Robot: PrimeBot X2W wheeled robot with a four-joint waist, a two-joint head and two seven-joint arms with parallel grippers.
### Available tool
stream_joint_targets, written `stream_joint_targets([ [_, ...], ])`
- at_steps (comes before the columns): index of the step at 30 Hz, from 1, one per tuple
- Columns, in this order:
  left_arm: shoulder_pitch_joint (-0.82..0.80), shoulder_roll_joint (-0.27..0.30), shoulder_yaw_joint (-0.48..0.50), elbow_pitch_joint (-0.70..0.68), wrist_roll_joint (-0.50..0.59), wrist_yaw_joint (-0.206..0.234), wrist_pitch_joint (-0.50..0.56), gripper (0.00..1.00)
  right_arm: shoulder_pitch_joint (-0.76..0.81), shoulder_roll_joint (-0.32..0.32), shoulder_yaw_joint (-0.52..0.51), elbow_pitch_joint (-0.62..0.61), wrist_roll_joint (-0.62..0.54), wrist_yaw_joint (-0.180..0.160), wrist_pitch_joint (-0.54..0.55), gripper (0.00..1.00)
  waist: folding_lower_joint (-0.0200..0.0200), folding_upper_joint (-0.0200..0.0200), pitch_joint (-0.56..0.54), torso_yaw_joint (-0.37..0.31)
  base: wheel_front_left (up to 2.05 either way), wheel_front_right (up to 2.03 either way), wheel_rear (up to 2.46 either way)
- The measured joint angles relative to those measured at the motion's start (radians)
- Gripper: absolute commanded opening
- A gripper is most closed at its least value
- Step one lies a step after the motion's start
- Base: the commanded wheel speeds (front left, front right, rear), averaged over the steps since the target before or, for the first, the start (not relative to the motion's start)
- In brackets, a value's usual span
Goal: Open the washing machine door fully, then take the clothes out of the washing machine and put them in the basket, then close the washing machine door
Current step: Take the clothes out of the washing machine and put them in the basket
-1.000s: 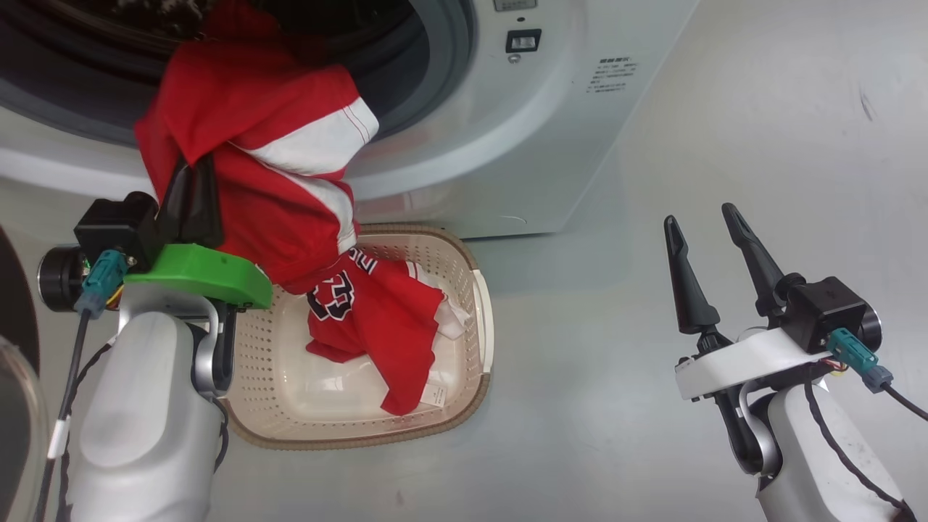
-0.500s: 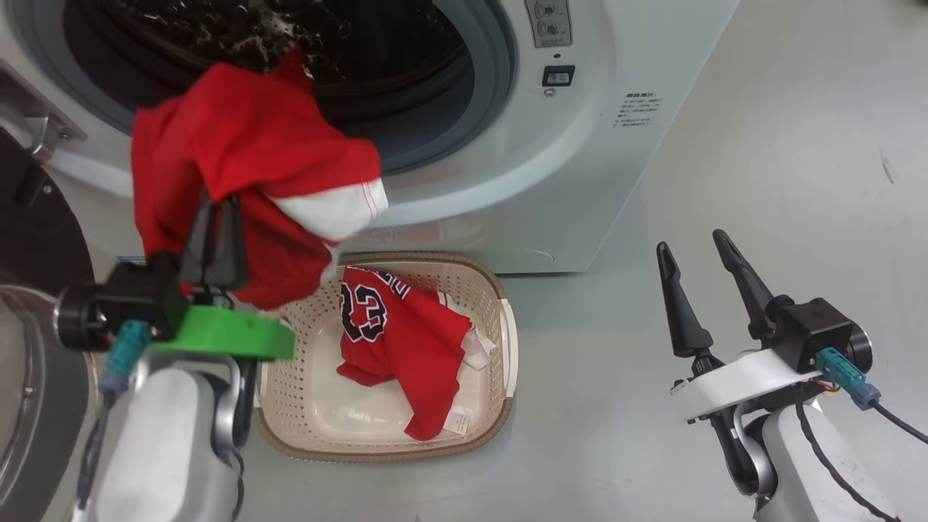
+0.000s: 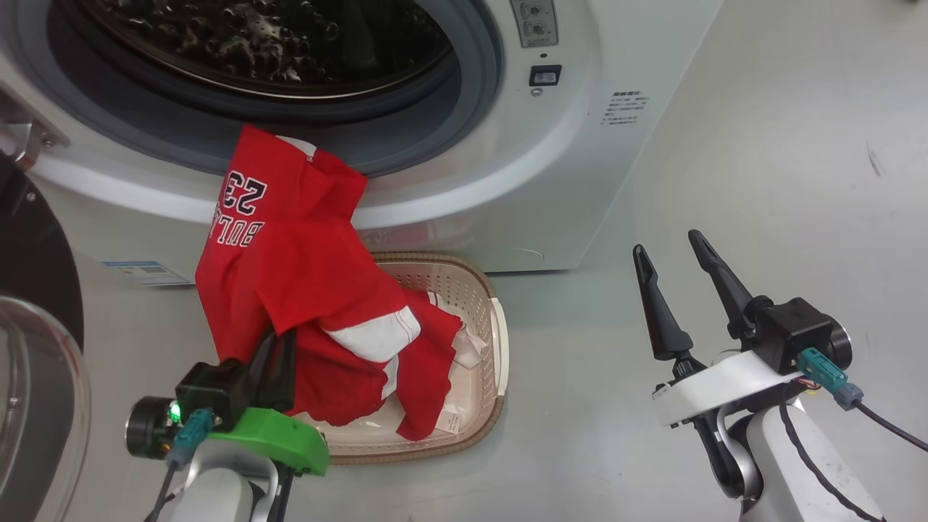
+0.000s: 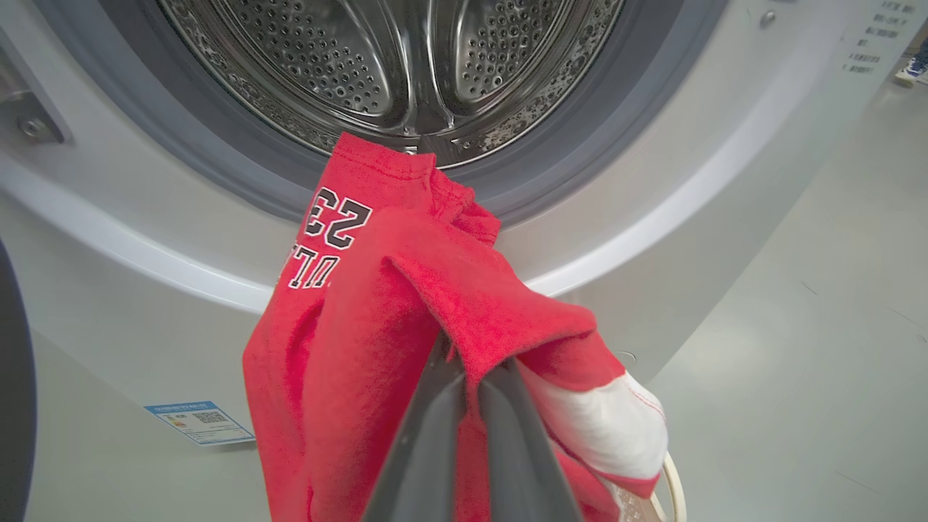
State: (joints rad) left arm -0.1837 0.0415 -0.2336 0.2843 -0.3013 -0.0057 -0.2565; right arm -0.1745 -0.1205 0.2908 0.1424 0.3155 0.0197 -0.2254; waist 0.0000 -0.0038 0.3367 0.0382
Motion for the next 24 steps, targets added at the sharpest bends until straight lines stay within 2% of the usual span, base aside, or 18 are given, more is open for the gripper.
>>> stream_joint_targets([
  [10,-0.014,0.000,-0.030,0.170,-0.024,-0.035,0.055,0.00,-0.012,0.019,0.016,-0.015,0.001,0.006,0.004,1.00,0.0000,0.0000,0.045,-0.057,0.00,0.00,0.00],
  [24,-0.211,-0.002,-0.026,0.446,-0.048,-0.040,0.178,0.00,-0.056,0.030,0.021,-0.019,0.010,0.011,0.002,1.00,0.0000,0.0001,0.139,-0.153,0.00,0.00,0.00],
])
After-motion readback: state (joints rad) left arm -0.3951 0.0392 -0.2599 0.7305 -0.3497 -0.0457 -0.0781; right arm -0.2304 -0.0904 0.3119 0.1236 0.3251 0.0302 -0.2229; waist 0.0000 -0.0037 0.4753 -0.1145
